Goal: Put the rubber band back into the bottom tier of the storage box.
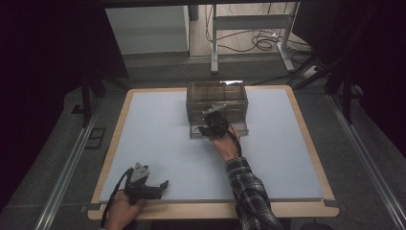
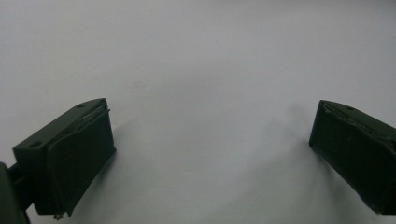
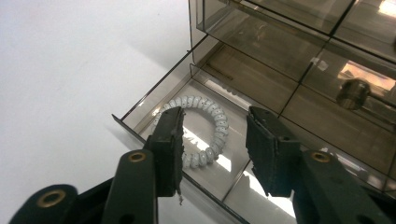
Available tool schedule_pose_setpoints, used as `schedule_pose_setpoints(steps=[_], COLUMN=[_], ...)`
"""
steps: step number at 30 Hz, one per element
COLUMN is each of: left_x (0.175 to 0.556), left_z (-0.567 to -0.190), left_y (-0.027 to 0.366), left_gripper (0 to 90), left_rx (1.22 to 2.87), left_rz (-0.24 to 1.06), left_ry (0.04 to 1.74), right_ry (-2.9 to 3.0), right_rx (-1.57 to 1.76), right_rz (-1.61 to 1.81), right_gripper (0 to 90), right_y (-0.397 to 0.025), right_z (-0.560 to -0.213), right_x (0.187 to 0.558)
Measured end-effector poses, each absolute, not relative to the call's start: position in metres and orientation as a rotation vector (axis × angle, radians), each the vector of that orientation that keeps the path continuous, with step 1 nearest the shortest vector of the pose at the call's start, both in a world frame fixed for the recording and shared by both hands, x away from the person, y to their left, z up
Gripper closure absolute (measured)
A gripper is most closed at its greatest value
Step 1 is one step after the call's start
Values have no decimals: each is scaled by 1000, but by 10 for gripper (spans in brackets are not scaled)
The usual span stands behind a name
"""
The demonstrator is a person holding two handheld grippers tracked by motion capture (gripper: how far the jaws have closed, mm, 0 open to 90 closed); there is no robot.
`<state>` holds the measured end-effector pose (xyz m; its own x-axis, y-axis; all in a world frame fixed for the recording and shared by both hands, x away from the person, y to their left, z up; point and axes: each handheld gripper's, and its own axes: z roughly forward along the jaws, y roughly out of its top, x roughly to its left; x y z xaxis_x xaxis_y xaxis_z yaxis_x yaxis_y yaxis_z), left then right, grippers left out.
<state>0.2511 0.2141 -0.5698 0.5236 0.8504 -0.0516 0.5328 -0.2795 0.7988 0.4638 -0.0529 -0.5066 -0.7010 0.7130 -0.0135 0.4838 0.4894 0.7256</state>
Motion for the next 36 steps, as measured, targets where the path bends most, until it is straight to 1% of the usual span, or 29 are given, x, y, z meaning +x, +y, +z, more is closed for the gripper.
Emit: schedule_pose_setpoints(steps=[2,11,12,15,36], left_x=[251,251,251,251,251], left_z=[-570,-570,-570,-570,-570], left_y=[214,214,214,214,214], left_gripper=[0,0,0,0,0], left_rx=[1961,1961,1961,1962,1962], left_rz=[501,501,501,501,501], left_ry=[1128,1128,1128,1128,1128], right_ry=[2427,2431,2435,2447,2467], right_rx=[1005,982,977,972,952], right_rz=[1030,1035,1034,1030,1024], right_gripper=[523,460,437,413,337], right_y=[-55,-58,-59,-60,-73], right_z=[-504,-503,-502,-502,-497], right_x=[462,456,454,453,437])
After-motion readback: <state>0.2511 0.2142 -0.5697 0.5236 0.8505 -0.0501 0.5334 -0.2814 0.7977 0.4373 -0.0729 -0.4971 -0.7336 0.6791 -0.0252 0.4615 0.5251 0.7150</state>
